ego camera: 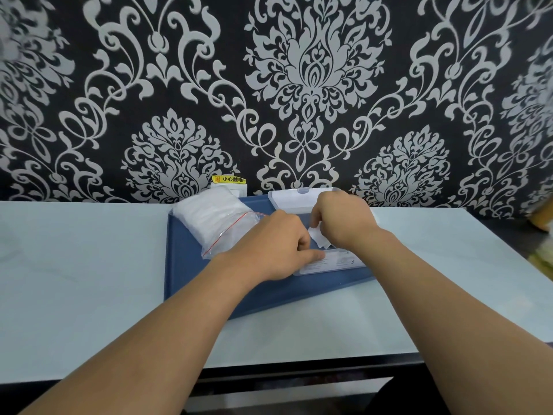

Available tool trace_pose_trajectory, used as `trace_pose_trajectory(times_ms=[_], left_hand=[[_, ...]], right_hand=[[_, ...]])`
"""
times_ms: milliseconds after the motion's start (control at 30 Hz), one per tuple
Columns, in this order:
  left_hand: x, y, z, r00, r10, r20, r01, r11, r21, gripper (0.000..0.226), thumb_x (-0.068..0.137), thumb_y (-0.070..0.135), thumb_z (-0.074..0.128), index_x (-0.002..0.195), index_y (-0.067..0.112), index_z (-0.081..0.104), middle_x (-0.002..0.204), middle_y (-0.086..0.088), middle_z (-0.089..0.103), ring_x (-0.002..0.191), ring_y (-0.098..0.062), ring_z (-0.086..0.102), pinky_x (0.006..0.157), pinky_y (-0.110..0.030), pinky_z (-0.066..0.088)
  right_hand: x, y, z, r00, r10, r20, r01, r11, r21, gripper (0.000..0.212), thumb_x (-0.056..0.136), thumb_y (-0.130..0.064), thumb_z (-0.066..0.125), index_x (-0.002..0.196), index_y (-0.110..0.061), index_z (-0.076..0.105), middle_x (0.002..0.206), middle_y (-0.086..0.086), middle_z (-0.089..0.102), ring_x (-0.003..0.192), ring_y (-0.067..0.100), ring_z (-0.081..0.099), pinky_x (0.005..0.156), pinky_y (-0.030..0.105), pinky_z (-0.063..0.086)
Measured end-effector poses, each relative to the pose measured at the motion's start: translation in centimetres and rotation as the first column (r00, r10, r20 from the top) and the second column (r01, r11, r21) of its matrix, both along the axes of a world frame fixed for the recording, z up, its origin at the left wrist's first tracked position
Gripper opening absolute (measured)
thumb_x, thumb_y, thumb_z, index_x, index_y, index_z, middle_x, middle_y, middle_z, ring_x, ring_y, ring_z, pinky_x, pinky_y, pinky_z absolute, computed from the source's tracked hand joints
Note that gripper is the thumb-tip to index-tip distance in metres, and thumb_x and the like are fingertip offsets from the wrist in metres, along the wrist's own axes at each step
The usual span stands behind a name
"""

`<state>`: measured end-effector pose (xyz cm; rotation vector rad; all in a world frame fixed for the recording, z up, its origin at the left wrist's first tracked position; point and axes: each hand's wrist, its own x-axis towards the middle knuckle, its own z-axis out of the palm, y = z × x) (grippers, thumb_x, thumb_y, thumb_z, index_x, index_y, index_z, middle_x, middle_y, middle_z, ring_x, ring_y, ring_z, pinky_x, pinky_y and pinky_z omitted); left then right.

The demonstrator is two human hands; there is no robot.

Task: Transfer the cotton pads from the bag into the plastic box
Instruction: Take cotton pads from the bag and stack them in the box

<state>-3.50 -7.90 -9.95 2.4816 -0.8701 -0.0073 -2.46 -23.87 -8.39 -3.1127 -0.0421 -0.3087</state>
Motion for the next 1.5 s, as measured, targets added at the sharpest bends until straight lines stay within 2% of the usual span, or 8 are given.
trace_pose_trajectory(times_ms=[267,433,567,667,767,900,1067,1500], left_hand=[[0.1,0.0,-0.2,1.000,-0.001,-0.003,0.001,1.000,0.006,0.044,0.088,0.044,0.071,0.057,0.013,0.066,0.052,0.003,0.059,0.057,-0.017,0.055,0.066,-0.040,0.055],[-0.5,0.7,0.7,1.000,-0.001,0.001,0.002,0.999,-0.040,0.033,0.083,0.051,0.073,0.069,0.021,0.075,0.061,0.011,0.067,0.062,-0.007,0.060,0.068,-0.035,0.055],[-1.1,3.5,4.1,0.985,0.130,0.116,-0.063,0.887,-0.457,0.010,0.083,0.031,0.078,0.077,0.024,0.077,0.061,0.024,0.065,0.053,-0.006,0.058,0.053,-0.020,0.045],[0.8,7.8,4.7,0.875,0.467,0.126,-0.257,0.670,-0.697,0.011,0.086,0.024,0.067,0.090,0.021,0.077,0.088,0.013,0.074,0.078,-0.010,0.066,0.074,-0.024,0.054],[3.2,11.4,2.7,0.766,0.642,-0.044,-0.569,0.644,-0.511,0.043,0.092,0.039,0.062,0.127,0.015,0.064,0.129,0.002,0.063,0.120,-0.017,0.057,0.101,-0.032,0.043],[4.4,12.5,-0.5,0.761,0.593,-0.264,-0.649,0.690,-0.320,0.040,0.101,0.043,0.050,0.125,0.012,0.060,0.123,0.000,0.060,0.118,-0.022,0.055,0.085,-0.028,0.036],[5.4,12.8,-1.8,0.764,0.589,-0.264,-0.645,0.715,-0.271,0.032,0.103,0.032,0.046,0.114,0.007,0.062,0.102,-0.003,0.061,0.096,-0.025,0.055,0.078,-0.032,0.037],[6.5,13.1,-2.3,0.802,0.538,-0.259,-0.595,0.762,-0.257,0.027,0.105,0.028,0.044,0.117,0.011,0.060,0.104,-0.003,0.059,0.098,-0.023,0.053,0.081,-0.030,0.037]], right_hand=[[-0.7,0.2,0.6,0.995,0.017,-0.097,-0.024,0.997,-0.067,0.034,0.081,-0.008,0.069,0.112,-0.022,0.072,0.114,0.005,0.063,0.102,0.025,0.062,0.071,0.027,0.038],[-0.4,0.1,0.8,0.993,0.040,-0.109,-0.033,0.997,0.067,0.040,0.076,-0.003,0.075,0.109,-0.026,0.074,0.113,0.001,0.066,0.102,0.022,0.063,0.072,0.027,0.043],[-1.2,0.9,2.3,0.991,0.086,0.107,-0.109,0.964,0.243,0.022,0.079,-0.009,0.072,0.091,-0.026,0.078,0.102,-0.004,0.073,0.085,0.006,0.065,0.077,0.028,0.053],[-3.7,3.5,4.1,0.953,0.219,0.210,-0.301,0.783,0.544,0.023,0.081,-0.002,0.065,0.086,-0.017,0.081,0.078,-0.014,0.072,0.057,-0.010,0.058,0.055,0.006,0.044],[-4.9,6.8,2.8,0.905,0.425,0.007,-0.359,0.757,0.545,0.027,0.084,-0.001,0.058,0.088,-0.014,0.082,0.074,-0.014,0.073,0.066,0.000,0.064,0.061,0.014,0.049],[-2.6,8.9,-0.8,0.890,0.439,-0.126,-0.379,0.863,0.334,0.015,0.089,-0.007,0.050,0.083,-0.012,0.064,0.080,0.012,0.067,0.079,0.032,0.054,0.076,0.044,0.052],[-1.6,9.0,-1.2,0.893,0.445,-0.062,-0.370,0.806,0.462,0.047,0.094,-0.012,0.061,0.137,-0.030,0.056,0.101,0.002,0.073,0.073,0.014,0.059,0.083,0.034,0.053],[-0.8,10.1,-1.6,0.935,0.354,0.016,-0.343,0.895,0.285,0.053,0.082,-0.023,0.076,0.128,-0.034,0.053,0.102,0.001,0.068,0.091,0.026,0.063,0.079,0.037,0.053]])
